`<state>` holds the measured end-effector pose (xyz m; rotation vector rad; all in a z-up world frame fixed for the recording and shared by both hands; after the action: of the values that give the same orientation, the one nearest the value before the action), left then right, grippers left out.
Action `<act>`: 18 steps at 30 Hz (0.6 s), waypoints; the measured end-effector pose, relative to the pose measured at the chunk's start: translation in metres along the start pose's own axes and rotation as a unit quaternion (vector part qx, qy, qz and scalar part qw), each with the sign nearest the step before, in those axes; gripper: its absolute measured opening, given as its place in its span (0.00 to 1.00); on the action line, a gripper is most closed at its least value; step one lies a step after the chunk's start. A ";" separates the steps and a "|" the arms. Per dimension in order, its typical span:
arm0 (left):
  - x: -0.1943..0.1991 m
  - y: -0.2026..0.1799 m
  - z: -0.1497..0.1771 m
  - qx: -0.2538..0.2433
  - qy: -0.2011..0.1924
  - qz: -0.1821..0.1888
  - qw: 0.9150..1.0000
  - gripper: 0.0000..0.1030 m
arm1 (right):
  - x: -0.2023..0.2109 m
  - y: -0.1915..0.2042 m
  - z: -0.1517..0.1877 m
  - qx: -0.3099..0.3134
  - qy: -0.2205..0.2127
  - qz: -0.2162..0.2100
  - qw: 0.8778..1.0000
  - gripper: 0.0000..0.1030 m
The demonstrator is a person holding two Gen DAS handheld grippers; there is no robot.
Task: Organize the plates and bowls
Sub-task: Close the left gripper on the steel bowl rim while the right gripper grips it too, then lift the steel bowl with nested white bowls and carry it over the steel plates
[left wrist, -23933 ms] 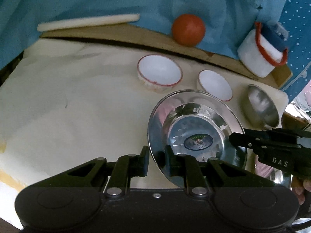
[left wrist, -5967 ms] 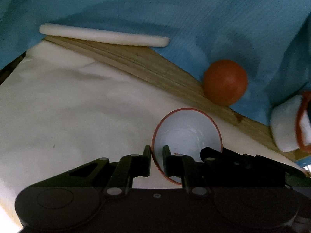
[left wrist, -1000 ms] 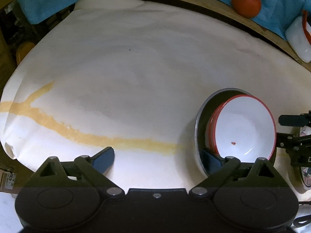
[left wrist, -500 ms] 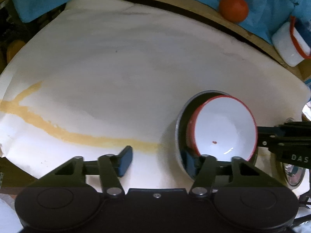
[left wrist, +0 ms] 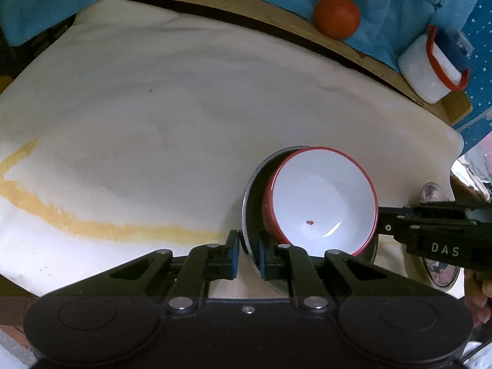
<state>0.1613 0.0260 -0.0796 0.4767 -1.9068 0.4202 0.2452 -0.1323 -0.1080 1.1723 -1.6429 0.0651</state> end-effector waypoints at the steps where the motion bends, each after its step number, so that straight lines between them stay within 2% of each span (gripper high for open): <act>1: 0.000 0.001 0.001 0.001 -0.001 0.002 1.000 0.13 | 0.002 -0.001 0.003 -0.003 -0.004 0.001 1.000 0.12; 5: 0.000 0.005 0.003 0.010 -0.005 0.004 1.000 0.12 | 0.003 -0.002 0.008 -0.022 -0.025 0.006 0.999 0.12; 10: 0.004 0.002 0.006 0.009 -0.015 -0.012 1.000 0.10 | 0.007 -0.002 0.015 -0.037 -0.046 0.014 0.998 0.11; 14: 0.006 0.003 0.006 0.016 -0.009 -0.013 1.000 0.09 | 0.007 -0.001 0.017 -0.043 -0.047 0.019 0.998 0.11; 18: 0.004 0.010 0.004 0.051 0.003 0.000 0.999 0.08 | 0.006 -0.001 0.016 -0.043 -0.039 0.018 0.998 0.11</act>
<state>0.1519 0.0318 -0.0783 0.5410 -1.8857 0.5213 0.2352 -0.1455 -0.1103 1.0925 -1.7189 -0.0298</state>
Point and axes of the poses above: each gripper's, at about its wrist camera, not at the fingertips, and x roughly against the way its jaws point, y to its left, z to its underside, the point moved 4 cm from there along -x, roughly the way its jaws point, and after that the axes turned 14 degrees about -z, right-handed, at the moved point
